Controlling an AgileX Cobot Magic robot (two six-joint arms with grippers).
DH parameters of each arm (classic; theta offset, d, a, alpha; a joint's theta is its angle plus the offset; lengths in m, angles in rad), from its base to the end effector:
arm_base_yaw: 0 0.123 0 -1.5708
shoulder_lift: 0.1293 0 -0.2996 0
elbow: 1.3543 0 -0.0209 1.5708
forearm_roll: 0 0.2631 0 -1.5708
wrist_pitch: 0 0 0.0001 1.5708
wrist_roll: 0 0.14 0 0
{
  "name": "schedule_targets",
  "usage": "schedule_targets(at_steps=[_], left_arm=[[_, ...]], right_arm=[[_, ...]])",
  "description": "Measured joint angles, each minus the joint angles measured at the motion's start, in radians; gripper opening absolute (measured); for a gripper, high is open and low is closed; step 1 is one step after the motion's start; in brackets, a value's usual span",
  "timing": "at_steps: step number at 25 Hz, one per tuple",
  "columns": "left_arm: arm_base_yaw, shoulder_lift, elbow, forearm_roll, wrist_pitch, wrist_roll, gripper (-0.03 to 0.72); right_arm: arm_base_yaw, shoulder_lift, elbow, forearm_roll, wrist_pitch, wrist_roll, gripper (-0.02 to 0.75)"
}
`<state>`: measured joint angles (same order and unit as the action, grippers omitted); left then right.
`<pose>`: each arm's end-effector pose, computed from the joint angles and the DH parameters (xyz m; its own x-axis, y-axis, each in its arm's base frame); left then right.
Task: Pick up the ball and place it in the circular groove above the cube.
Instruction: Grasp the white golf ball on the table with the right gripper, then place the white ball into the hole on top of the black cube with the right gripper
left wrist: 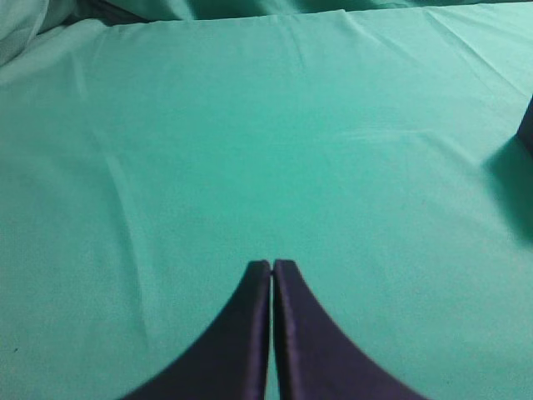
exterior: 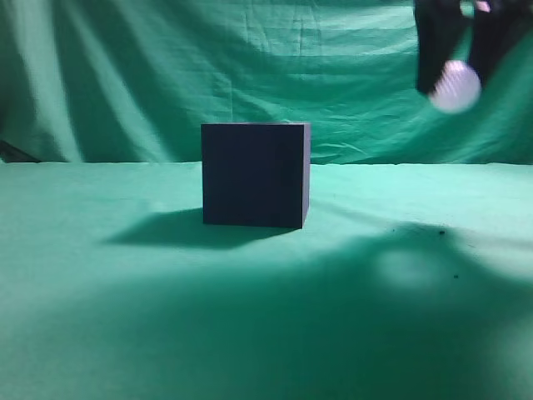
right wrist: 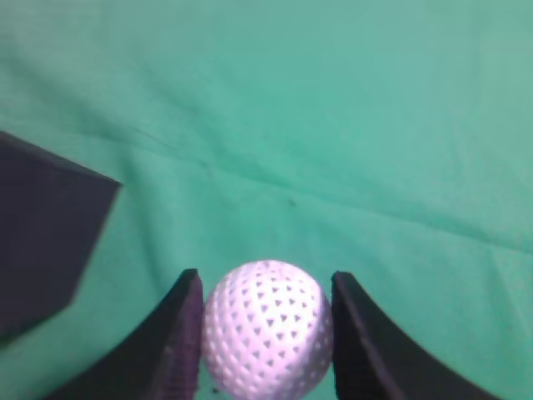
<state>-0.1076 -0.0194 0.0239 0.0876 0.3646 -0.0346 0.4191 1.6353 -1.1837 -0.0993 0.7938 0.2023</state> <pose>0.0970 -0.0061 0.1596 -0.2714 0.0768 -0.9594 0.0905 0.9944 0.0540 0.3394 0.1404 0.2149 -0.8788 -0.2472 -0.4083 -0.2661 0.9639 -0.0108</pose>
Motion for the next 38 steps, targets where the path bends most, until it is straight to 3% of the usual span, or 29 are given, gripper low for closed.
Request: schedule_targets(at_steps=[5,11,28,34,38], left_arm=[[0.0,0.0,0.0,0.0,0.0,0.0,0.0],[0.0,0.0,0.0,0.0,0.0,0.0,0.0],[0.0,0.0,0.0,0.0,0.0,0.0,0.0],[0.0,0.0,0.0,0.0,0.0,0.0,0.0],[0.0,0.0,0.0,0.0,0.0,0.0,0.0]], right_arm=[[0.14,-0.029,-0.116,0.018,0.044,-0.026,0.312],[0.283,0.042,-0.147,0.028,-0.036,-0.051,0.312],[0.296,0.207,-0.191,0.028,-0.139,-0.055,0.312],[0.296,0.208,-0.217,0.028,-0.111,-0.055,0.636],[0.296,0.203,-0.324,0.028,0.054,-0.055,0.645]])
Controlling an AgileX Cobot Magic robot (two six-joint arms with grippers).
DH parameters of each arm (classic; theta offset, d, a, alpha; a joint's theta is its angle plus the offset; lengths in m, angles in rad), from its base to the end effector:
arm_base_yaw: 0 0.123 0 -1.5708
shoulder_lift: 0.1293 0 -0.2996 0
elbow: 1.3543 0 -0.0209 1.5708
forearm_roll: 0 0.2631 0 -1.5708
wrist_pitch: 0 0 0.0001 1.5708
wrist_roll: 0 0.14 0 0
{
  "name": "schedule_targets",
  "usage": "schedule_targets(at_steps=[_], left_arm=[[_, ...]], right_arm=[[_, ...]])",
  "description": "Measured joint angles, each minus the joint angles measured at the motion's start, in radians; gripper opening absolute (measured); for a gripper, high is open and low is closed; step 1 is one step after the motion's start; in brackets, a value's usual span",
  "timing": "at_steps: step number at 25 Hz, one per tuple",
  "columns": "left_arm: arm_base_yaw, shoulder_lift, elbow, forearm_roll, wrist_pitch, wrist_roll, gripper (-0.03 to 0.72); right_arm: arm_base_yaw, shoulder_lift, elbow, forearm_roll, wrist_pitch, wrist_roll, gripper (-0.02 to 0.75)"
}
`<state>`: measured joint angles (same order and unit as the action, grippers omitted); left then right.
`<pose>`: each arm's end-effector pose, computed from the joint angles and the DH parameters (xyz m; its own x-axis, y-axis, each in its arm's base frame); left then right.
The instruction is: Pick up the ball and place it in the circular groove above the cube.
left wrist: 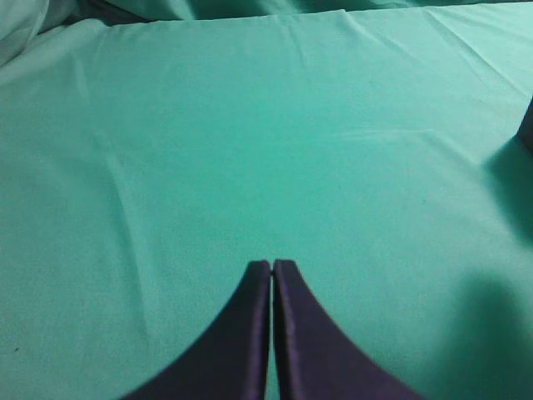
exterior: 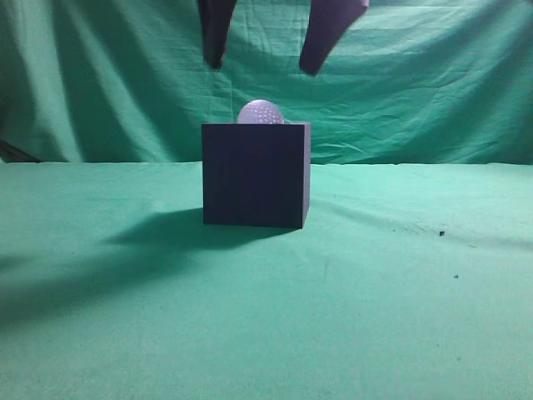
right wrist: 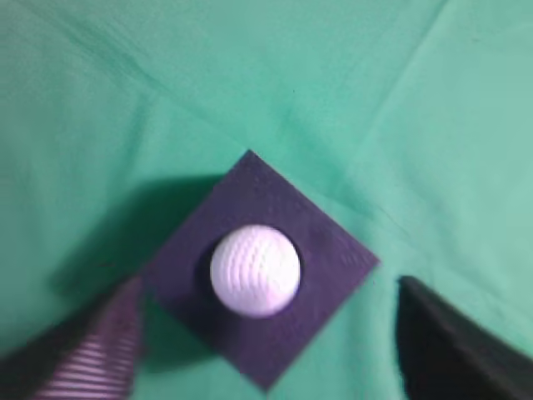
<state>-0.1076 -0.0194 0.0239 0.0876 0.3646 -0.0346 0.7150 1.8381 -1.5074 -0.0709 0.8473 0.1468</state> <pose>0.0970 -0.0061 0.1596 -0.2714 0.0768 -0.9594 0.0905 0.9944 0.0540 0.3377 0.2833 0.2322 -0.7294 -0.5015 -0.4653 -0.5663 0.8242 -0.0007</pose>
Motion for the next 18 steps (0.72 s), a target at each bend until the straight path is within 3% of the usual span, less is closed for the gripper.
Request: schedule_targets(at_steps=[1,6,8,10,18], left_arm=[[0.0,0.0,0.0,0.0,0.0,0.0,0.0],[0.0,0.0,0.0,0.0,0.0,0.0,0.0],[0.0,0.0,0.0,0.0,0.0,0.0,0.0],[0.0,0.0,0.0,0.0,0.0,0.0,0.0],[0.0,0.0,0.0,0.0,0.0,0.0,0.0]], right_arm=[[0.0,-0.006,-0.037,0.0,0.061,0.0,0.645],[0.0,-0.072,-0.171,0.038,0.314,0.002,0.188],[0.0,-0.113,-0.18,0.064,0.366,0.002,0.065],[0.0,-0.161,-0.186,0.075,0.389,0.002,0.0],[0.0,-0.409,-0.09,0.077,0.404,0.002,0.0]])
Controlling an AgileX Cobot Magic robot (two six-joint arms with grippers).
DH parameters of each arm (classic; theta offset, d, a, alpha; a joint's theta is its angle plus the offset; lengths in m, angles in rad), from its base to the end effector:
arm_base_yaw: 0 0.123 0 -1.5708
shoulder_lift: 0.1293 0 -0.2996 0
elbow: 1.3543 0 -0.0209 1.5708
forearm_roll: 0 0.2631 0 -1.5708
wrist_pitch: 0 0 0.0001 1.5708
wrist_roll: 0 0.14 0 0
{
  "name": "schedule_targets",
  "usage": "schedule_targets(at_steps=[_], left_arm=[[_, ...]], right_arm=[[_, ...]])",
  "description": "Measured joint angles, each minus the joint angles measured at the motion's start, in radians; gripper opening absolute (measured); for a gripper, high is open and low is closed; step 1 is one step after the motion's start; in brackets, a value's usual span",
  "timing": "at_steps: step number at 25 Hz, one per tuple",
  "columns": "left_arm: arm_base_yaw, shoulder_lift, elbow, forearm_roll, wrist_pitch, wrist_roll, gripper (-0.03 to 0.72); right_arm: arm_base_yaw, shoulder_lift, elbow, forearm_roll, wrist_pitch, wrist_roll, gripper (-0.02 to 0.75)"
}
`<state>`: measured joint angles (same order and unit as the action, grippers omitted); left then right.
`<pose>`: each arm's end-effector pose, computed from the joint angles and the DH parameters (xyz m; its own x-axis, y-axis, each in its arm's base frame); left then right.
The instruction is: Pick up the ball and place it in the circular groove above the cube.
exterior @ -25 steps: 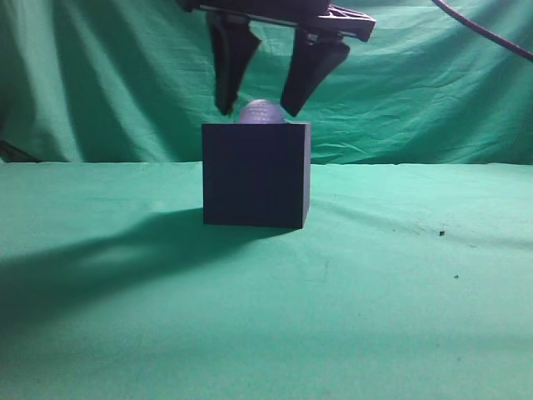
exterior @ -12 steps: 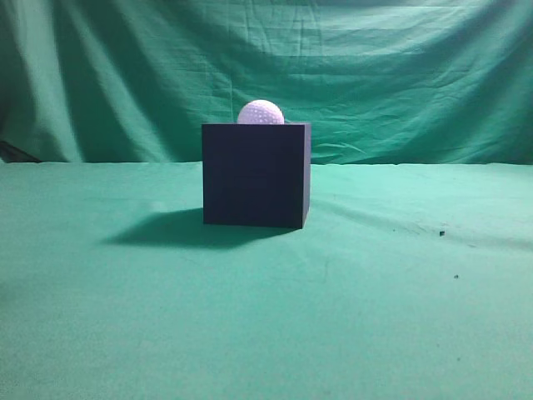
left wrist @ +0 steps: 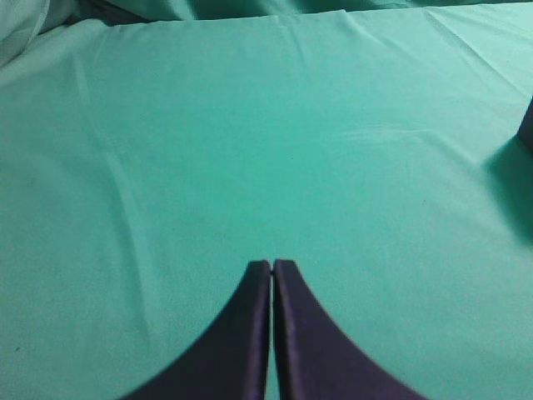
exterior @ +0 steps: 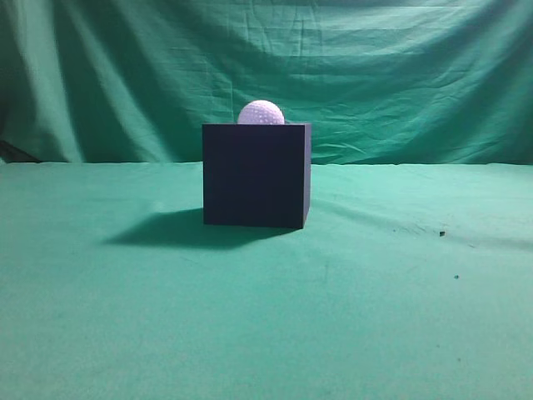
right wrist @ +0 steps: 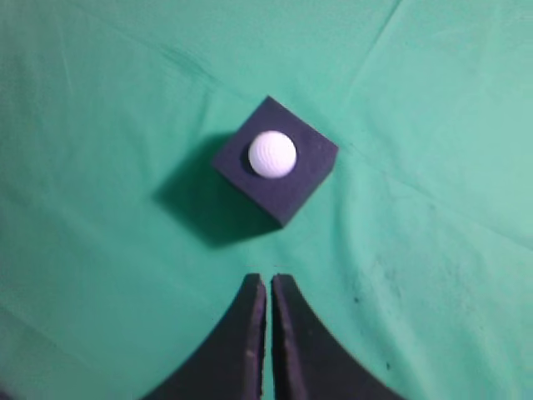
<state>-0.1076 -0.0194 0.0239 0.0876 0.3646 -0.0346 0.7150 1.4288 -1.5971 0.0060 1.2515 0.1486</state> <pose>0.0970 -0.0061 0.1596 -0.2714 0.0768 -0.9594 0.0905 0.9944 0.0540 0.2422 0.2114 0.3917 -0.7252 -0.4311 -0.5368 -0.5555 0.8270 0.0862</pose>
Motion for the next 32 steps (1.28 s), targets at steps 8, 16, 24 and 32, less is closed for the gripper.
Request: schedule_targets(at_steps=[8,16,24,32], left_arm=[[0.0,0.0,0.0,0.0,0.0,0.0,0.0],[0.0,0.0,0.0,0.0,0.0,0.0,0.0],[0.0,0.0,0.0,0.0,0.0,0.0,0.0],[0.0,0.0,0.0,0.0,0.0,0.0,0.0]], right_arm=[[0.0,-0.345,0.341,-0.031,-0.048,-0.002,0.0],[0.0,-0.717,0.675,0.006,-0.211,-0.002,0.0],[0.0,-0.897,0.744,-0.001,-0.176,-0.099,0.0],[-0.005,-0.932,0.824,-0.047,-0.325,-0.161,0.0]])
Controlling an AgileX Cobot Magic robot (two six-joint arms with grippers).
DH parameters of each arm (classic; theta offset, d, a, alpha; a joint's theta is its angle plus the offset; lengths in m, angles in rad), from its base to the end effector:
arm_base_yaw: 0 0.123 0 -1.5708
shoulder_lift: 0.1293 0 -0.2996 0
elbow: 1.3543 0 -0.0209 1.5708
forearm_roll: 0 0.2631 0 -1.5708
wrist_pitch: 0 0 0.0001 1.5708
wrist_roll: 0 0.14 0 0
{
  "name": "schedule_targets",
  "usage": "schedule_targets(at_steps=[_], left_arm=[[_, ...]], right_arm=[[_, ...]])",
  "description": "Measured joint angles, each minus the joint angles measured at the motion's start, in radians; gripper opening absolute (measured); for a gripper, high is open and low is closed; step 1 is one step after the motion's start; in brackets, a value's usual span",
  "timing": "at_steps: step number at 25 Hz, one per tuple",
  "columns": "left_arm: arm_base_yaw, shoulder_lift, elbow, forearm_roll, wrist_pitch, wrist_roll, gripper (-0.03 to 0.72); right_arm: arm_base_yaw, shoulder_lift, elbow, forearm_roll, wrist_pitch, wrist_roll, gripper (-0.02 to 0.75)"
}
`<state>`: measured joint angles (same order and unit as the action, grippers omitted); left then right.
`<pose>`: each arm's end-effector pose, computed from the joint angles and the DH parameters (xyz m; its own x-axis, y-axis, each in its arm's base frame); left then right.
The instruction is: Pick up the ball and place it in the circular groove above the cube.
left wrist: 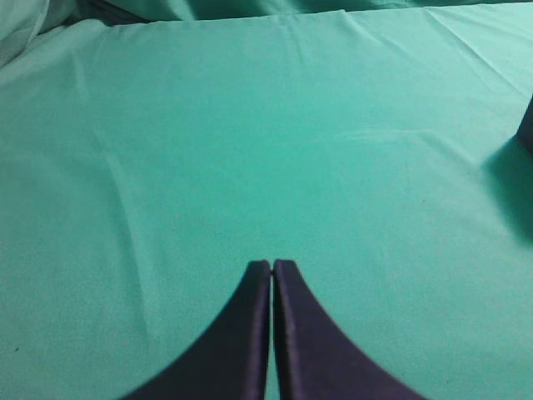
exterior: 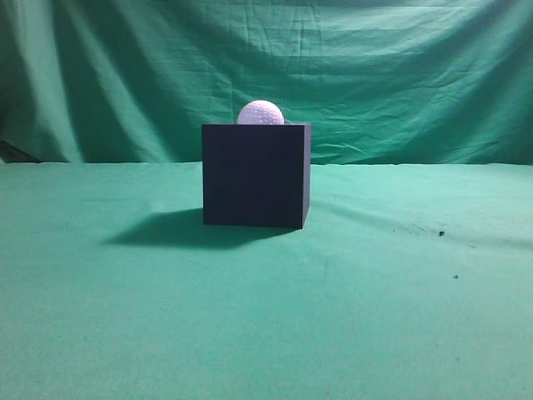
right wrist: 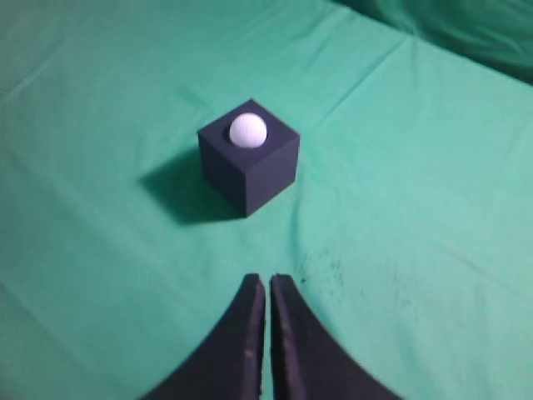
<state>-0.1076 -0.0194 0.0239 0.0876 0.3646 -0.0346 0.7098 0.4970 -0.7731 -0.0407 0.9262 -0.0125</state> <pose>0.0970 -0.0061 0.1596 -0.2714 0.0768 -0.9594 0.0905 0.9944 0.0540 0.0895 0.0709 0.3369 -0.3809 -0.3760 -0.8447 -0.6450 0.7626 -0.0486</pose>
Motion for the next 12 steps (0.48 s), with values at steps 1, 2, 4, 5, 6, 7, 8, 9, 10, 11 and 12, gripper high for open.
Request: schedule_targets(at_steps=[1,2,4,5,6,7,8,9,10,11,12], left_arm=[[0.0,0.0,0.0,0.0,0.0,0.0,0.0],[0.0,0.0,0.0,0.0,0.0,0.0,0.0],[0.0,0.0,0.0,0.0,0.0,0.0,0.0],[0.0,0.0,0.0,0.0,0.0,0.0,0.0],[0.0,0.0,0.0,0.0,0.0,0.0,0.0],[0.0,0.0,0.0,0.0,0.0,0.0,0.0],[0.0,0.0,0.0,0.0,0.0,0.0,0.0],[0.0,0.0,0.0,0.0,0.0,0.0,0.0],[0.0,0.0,0.0,0.0,0.0,0.0,0.0],[0.0,0.0,0.0,0.0,0.0,0.0,0.0],[0.0,0.0,0.0,0.0,0.0,0.0,0.0]], right_arm=[[-0.014,-0.013,0.026,0.0,-0.036,0.0,0.0],[-0.035,-0.032,0.054,-0.001,-0.068,-0.001,0.0],[-0.089,-0.081,0.112,-0.001,-0.139,-0.002,0.0],[-0.124,-0.104,0.147,-0.001,-0.174,-0.002,0.0],[-0.161,-0.134,0.184,-0.001,-0.204,-0.002,0.0],[-0.193,-0.167,0.218,-0.001,-0.235,-0.002,0.0],[-0.233,-0.196,0.26,-0.002,-0.284,-0.002,0.0],[-0.275,-0.232,0.306,-0.004,-0.318,-0.002,0.0],[-0.316,-0.27,0.354,-0.004,-0.362,-0.002,0.0],[-0.35,-0.308,0.396,-0.004,-0.403,-0.002,0.0],[-0.388,-0.34,0.446,-0.004,-0.445,-0.002,0.0]])
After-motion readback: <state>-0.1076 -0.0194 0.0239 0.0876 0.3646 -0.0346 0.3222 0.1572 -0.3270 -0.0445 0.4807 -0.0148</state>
